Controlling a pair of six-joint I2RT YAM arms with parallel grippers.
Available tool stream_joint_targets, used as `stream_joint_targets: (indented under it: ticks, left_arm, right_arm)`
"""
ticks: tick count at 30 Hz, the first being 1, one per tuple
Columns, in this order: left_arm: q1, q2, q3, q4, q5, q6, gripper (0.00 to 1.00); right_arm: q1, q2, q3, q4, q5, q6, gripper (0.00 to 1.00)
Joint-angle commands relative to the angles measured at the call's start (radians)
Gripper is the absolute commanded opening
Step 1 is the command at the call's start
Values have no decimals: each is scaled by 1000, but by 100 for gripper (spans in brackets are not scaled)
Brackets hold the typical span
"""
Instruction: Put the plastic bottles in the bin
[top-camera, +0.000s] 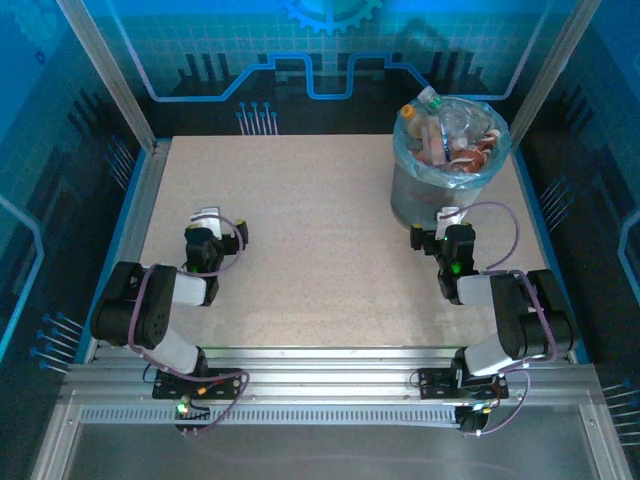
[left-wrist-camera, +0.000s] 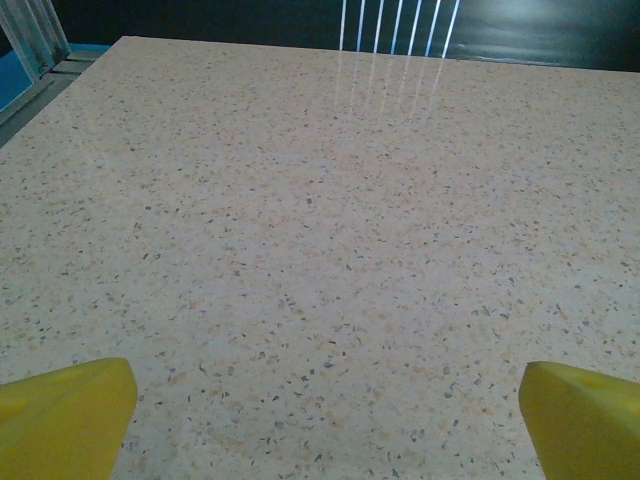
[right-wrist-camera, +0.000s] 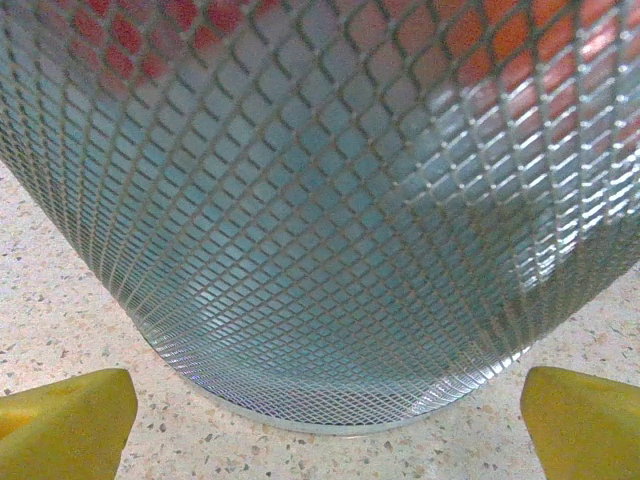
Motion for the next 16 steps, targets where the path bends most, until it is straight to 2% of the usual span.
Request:
stream_joint_targets:
  ticks: [1,16]
  left_arm:
    - [7,-14,15,-5,21,10,99]
    - [5,-15,14,-4,13,8,99]
  right_arm:
    - [-1,5,20,12,31,-2,100]
    - [-2,4,19,12,31,-3,100]
